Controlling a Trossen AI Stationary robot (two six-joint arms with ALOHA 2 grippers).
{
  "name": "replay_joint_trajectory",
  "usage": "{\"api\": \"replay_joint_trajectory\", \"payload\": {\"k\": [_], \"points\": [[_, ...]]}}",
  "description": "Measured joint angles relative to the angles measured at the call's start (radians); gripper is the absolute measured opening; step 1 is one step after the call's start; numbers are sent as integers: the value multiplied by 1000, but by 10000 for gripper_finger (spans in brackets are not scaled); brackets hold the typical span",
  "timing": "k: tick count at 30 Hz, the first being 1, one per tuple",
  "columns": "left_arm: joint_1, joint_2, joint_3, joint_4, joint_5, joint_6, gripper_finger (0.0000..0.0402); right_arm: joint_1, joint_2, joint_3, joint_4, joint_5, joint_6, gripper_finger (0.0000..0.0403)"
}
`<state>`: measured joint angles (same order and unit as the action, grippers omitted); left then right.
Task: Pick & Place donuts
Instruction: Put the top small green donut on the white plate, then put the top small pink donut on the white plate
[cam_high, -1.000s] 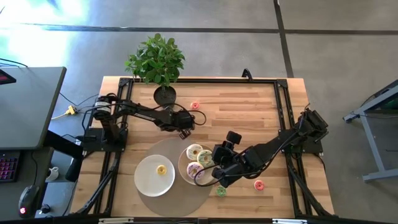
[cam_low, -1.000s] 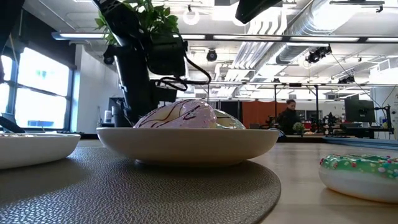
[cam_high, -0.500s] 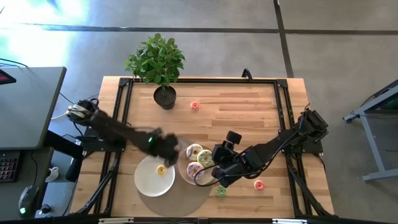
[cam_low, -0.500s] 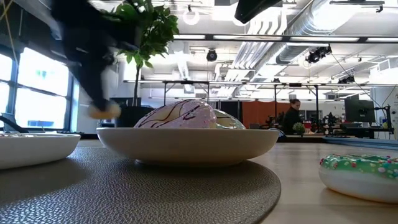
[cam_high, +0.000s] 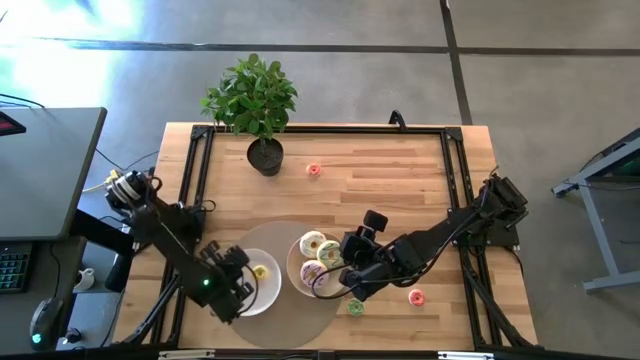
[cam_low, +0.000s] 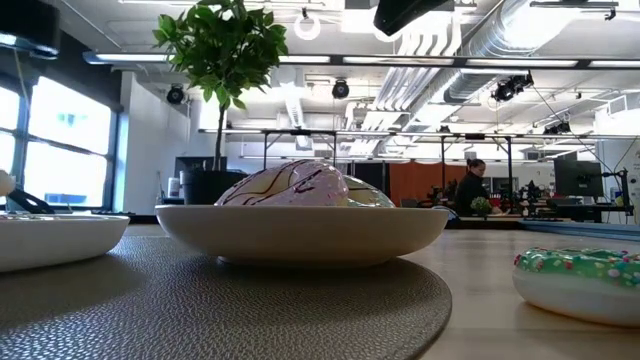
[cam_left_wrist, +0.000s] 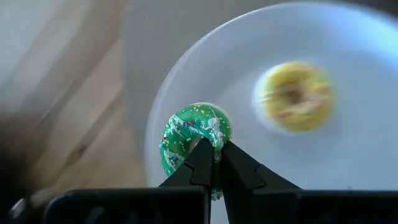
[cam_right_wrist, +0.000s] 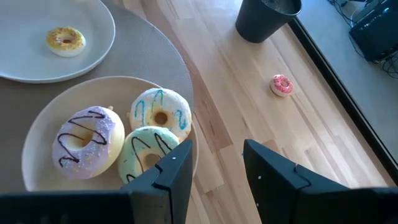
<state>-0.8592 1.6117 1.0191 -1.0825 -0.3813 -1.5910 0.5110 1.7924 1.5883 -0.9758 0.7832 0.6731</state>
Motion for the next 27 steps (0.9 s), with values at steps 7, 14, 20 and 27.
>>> {"api": "replay_joint_trajectory", "payload": {"k": [7,14,20,27], "points": [[-11,30,0,44,2,-23,10,0,0,0,1,0,0,139],[-11,44,0,81,44,16,67,0,0,0,1,0,0,139],[-11,44,0,95,31,19,132,0,0,0,10,-1,0,139],[-3,44,11,79,2,16,149,0,0,0,32,-4,0,139]]}}
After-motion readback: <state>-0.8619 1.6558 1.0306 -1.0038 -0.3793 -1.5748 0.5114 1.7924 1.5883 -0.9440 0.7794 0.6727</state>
